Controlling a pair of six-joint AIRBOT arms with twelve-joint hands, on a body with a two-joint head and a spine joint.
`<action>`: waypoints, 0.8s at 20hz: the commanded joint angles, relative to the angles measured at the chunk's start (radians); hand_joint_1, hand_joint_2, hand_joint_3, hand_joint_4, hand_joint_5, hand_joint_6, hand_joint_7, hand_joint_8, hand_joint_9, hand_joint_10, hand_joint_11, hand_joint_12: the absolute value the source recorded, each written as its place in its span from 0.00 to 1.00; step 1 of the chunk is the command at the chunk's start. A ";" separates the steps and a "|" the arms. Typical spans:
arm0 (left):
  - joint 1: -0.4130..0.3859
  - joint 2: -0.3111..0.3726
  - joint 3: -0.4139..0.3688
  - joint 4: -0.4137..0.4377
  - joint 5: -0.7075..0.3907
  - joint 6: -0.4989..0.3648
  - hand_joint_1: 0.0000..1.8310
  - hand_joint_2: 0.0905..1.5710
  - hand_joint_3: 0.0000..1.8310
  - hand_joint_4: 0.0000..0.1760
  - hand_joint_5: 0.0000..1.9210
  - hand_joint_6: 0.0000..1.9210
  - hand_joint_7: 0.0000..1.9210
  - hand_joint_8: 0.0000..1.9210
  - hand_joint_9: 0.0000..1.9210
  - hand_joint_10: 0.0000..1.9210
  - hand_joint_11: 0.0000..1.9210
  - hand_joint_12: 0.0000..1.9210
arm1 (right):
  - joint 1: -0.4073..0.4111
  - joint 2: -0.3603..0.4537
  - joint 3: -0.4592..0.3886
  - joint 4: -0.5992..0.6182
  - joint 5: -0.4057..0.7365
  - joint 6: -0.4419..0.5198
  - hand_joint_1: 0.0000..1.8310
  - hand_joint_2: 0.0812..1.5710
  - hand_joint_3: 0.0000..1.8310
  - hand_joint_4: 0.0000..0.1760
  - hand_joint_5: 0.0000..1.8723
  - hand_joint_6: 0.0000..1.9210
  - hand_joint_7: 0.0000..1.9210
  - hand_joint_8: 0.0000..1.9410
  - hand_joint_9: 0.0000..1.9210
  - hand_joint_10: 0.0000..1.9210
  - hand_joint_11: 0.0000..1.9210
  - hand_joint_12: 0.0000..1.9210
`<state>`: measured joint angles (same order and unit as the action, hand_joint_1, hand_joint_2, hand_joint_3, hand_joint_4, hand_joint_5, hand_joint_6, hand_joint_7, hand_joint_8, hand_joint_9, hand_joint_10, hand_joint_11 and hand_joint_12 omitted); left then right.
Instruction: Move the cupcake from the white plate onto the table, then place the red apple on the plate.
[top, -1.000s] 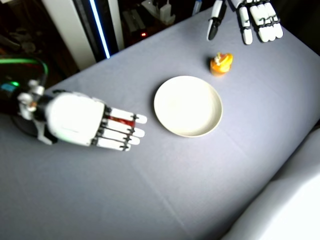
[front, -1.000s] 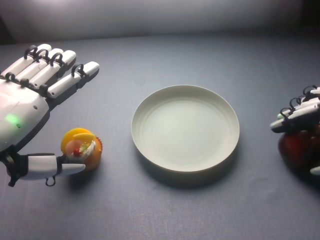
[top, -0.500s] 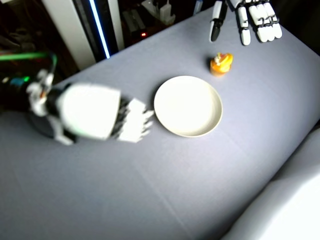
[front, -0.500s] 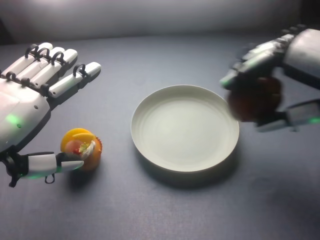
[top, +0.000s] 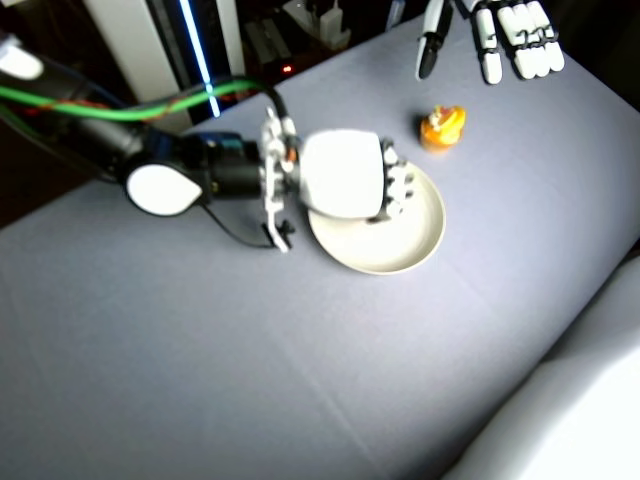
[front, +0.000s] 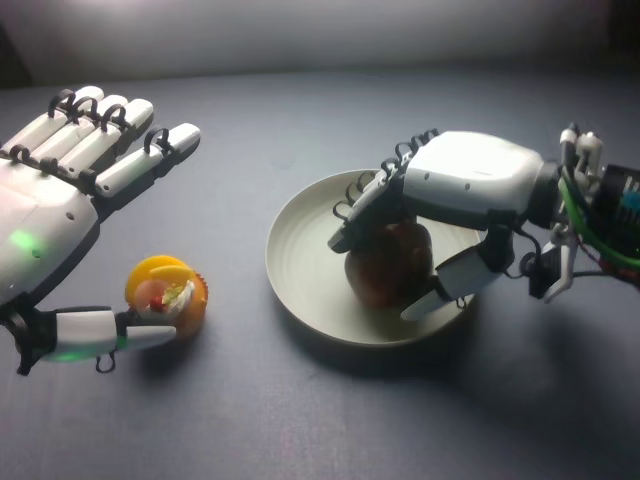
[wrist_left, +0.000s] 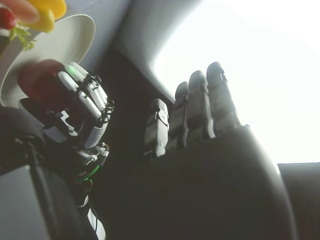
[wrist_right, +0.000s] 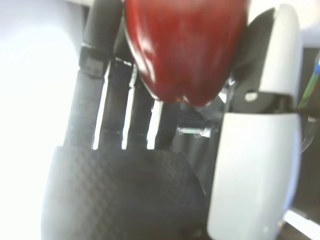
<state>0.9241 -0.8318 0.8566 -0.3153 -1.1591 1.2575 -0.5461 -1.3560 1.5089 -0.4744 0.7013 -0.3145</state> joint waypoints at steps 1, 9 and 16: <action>-0.007 0.006 -0.003 0.014 -0.121 -0.001 0.36 0.47 0.00 1.00 0.01 0.00 0.00 0.00 0.00 0.00 0.00 0.00 | 0.009 0.002 -0.003 0.022 0.081 0.000 0.49 0.52 0.00 0.84 0.09 0.00 0.09 0.00 0.10 0.01 0.02 0.33; 0.028 0.018 -0.023 -0.004 -0.179 -0.016 0.38 0.48 0.00 0.91 0.02 0.01 0.00 0.00 0.00 0.00 0.00 0.00 | -0.046 0.203 -0.149 0.206 0.322 -0.060 0.40 0.46 0.00 1.00 0.00 0.00 0.00 0.00 0.00 0.00 0.00 0.00; 0.122 0.024 -0.011 0.000 -0.354 -0.249 0.44 0.50 0.00 1.00 0.00 0.00 0.00 0.00 0.00 0.00 0.00 0.00 | -0.392 0.419 -0.336 0.543 0.811 -0.139 0.43 0.47 0.00 1.00 0.00 0.00 0.00 0.00 0.00 0.00 0.00 0.00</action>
<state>1.0569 -0.8181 0.8413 -0.3202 -1.3567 0.9981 -0.9672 -0.9394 1.1656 0.0483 1.3415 -0.4541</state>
